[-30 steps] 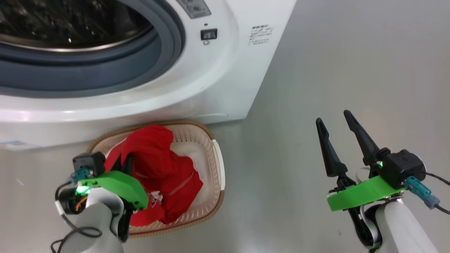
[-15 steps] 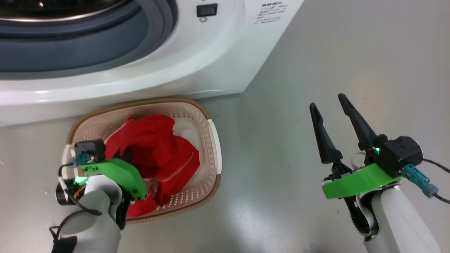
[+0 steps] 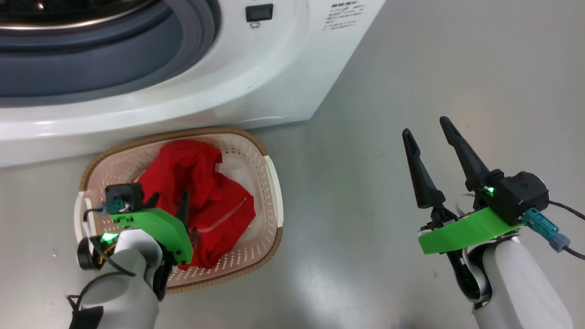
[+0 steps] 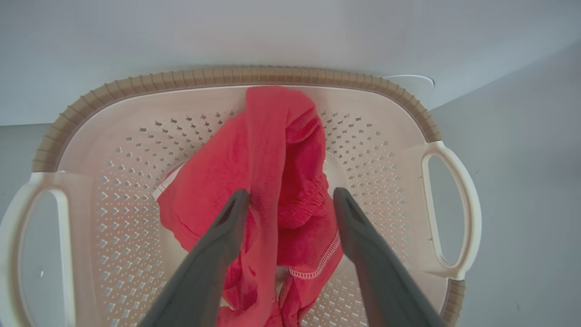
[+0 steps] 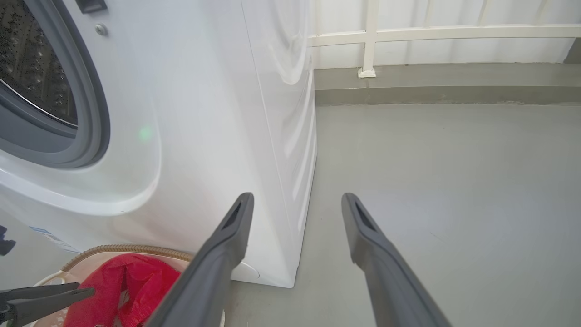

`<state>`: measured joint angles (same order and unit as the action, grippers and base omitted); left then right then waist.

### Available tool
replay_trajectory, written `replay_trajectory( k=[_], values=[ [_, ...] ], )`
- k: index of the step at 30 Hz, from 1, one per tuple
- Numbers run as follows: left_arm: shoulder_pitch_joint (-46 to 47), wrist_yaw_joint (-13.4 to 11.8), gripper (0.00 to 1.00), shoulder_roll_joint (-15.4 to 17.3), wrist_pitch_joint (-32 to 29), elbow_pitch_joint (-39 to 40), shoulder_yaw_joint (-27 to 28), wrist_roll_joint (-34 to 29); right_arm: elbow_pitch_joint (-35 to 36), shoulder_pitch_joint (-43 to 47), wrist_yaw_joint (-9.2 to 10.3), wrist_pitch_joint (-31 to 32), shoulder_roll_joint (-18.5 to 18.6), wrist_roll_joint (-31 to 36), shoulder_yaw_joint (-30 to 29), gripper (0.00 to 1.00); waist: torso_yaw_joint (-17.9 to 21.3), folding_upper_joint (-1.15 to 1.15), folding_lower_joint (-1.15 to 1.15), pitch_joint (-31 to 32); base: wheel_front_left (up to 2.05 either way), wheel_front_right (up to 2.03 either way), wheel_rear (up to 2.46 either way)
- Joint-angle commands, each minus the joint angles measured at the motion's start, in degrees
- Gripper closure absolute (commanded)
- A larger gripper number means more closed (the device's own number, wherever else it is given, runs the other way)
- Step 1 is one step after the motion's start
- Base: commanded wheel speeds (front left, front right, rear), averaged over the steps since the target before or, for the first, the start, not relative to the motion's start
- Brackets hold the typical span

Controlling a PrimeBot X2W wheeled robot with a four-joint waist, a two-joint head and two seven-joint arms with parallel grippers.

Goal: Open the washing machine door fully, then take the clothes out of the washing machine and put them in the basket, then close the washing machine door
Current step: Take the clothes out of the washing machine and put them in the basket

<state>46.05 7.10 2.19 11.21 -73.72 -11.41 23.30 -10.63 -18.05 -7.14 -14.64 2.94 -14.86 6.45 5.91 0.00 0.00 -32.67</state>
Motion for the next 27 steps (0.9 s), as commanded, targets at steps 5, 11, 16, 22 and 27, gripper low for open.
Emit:
replay_trajectory(
  k=[5,11,16,22,27],
  values=[
    [-2.6,0.4,0.00,1.5,2.8,1.8,-0.2,0.3,0.6,0.9,-0.35,-0.4,-0.1,-1.1,1.1,0.00,-1.0,0.00,0.00,3.1,0.00,0.00,0.00],
    [-5.6,0.4,0.00,1.6,3.7,7.3,-0.6,0.7,0.0,2.1,-0.35,-0.4,-0.1,-1.0,0.5,0.00,-2.3,0.00,0.00,7.3,0.00,0.00,0.00],
    [-10.3,0.4,0.00,1.8,3.8,17.2,0.8,0.2,-0.7,3.2,-0.35,-0.4,-0.1,-0.5,-0.4,0.00,-3.2,0.00,0.00,11.2,0.00,0.00,0.00],
    [-16.5,0.1,0.00,1.9,3.8,29.1,3.1,-1.1,-0.9,4.3,-0.35,-0.4,-0.1,0.5,-1.2,0.00,-3.5,0.00,0.00,14.9,0.00,0.00,0.00],
    [-20.5,0.1,0.00,1.7,3.8,37.2,5.0,-1.7,-1.1,5.1,-0.35,-0.4,-0.1,1.1,-2.0,0.00,-3.4,0.00,0.00,17.4,0.00,0.00,0.00]
  ],
)
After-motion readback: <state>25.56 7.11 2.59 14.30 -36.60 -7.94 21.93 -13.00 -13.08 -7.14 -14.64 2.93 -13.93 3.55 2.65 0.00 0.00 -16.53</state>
